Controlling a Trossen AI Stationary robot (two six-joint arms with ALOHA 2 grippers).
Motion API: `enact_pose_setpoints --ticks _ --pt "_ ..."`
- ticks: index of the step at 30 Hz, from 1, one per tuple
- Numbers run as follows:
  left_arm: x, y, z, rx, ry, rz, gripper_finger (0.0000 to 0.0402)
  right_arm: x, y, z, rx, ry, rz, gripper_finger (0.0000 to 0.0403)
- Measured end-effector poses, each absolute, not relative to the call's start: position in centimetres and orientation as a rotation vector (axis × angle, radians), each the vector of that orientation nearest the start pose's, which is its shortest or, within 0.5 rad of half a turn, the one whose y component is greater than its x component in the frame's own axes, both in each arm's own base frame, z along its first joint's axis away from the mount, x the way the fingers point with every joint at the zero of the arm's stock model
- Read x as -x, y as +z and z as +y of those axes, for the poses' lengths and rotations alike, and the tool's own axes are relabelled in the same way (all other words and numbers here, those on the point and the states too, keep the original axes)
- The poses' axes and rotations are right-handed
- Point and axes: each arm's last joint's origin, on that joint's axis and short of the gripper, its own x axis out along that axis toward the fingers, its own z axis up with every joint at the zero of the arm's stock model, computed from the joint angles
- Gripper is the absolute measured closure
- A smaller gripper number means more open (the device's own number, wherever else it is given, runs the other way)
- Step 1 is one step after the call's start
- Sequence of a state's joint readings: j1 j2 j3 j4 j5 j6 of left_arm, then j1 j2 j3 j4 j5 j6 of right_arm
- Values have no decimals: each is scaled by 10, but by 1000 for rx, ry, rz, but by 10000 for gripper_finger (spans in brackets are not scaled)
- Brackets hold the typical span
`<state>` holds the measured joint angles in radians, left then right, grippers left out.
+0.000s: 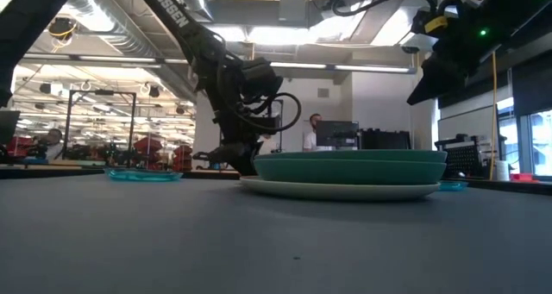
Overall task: Stack plastic plates
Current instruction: Stack the pink plate on top of the blue plate
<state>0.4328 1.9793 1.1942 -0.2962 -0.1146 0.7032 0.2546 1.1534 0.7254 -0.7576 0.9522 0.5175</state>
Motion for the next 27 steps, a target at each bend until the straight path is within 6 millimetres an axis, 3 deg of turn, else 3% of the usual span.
enact_pose_setpoints --ticks 7,15,27 --pt "-350 131 166 -468 106 1190 392 -192 219 26 227 -830 787 253" --pt "-350 137 157 -555 159 1249 396 -192 219 26 227 -831 787 253" --pt "-346 197 136 -601 218 1097 396 -192 220 26 226 -830 786 253"
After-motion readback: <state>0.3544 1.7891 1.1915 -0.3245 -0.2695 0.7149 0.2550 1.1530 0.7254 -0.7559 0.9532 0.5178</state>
